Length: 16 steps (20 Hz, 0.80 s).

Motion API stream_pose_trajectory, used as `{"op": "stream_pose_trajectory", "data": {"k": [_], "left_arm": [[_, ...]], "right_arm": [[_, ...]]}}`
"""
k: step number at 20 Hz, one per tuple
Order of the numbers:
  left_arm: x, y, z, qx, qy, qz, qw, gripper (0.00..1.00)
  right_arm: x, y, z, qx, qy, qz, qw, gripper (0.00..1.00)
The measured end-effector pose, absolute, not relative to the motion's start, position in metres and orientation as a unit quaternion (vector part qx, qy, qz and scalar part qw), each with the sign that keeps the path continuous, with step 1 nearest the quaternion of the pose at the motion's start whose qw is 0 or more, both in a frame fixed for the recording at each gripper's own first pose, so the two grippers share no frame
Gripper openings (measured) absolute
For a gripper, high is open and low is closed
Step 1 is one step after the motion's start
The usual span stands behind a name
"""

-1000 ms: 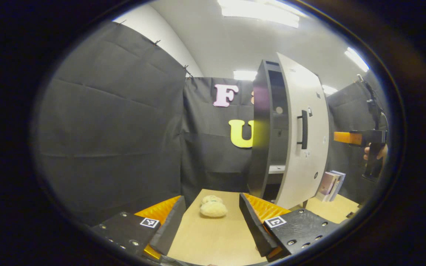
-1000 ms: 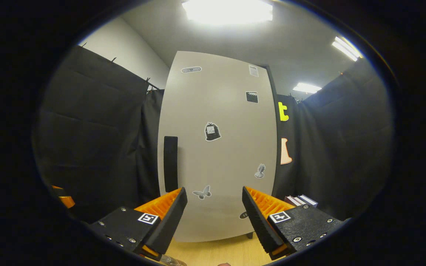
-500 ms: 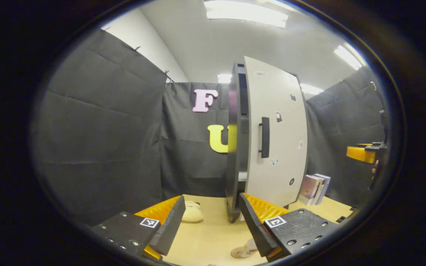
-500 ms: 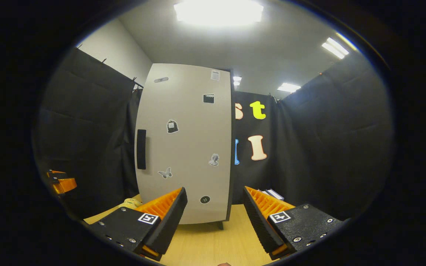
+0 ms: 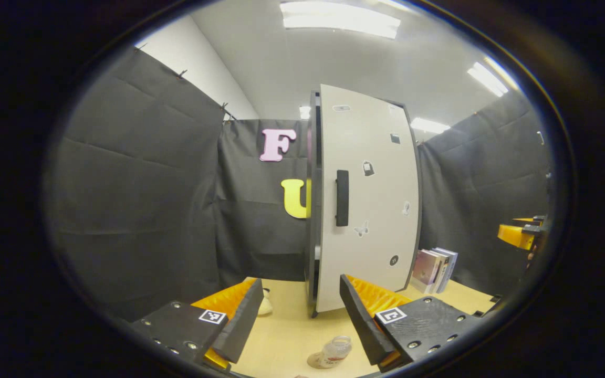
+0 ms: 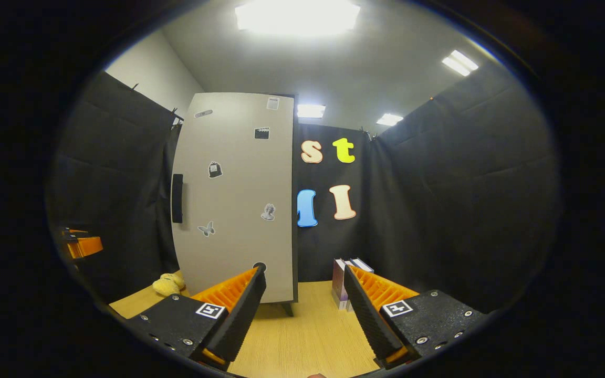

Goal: Open the cabinet door with the right hand, grasp the bottle in the cabinet with the left hand and place it on the coaster, then close the cabinet door with the right hand.

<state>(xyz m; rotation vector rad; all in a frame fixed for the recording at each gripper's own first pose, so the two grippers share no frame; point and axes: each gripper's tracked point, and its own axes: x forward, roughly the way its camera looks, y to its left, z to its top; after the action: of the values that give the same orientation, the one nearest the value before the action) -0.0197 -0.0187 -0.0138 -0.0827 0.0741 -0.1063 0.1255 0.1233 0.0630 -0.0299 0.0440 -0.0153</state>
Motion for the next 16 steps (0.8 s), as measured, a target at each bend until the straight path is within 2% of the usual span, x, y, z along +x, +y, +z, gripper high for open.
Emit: {"op": "stream_pose_trajectory", "data": {"k": [16], "left_arm": [[-0.036, -0.023, -0.010, -0.032, 0.023, -0.036, 0.999, 0.87]], "right_arm": [[0.115, 0.121, 0.060, -0.009, 0.022, 0.000, 1.000, 0.93]]}}
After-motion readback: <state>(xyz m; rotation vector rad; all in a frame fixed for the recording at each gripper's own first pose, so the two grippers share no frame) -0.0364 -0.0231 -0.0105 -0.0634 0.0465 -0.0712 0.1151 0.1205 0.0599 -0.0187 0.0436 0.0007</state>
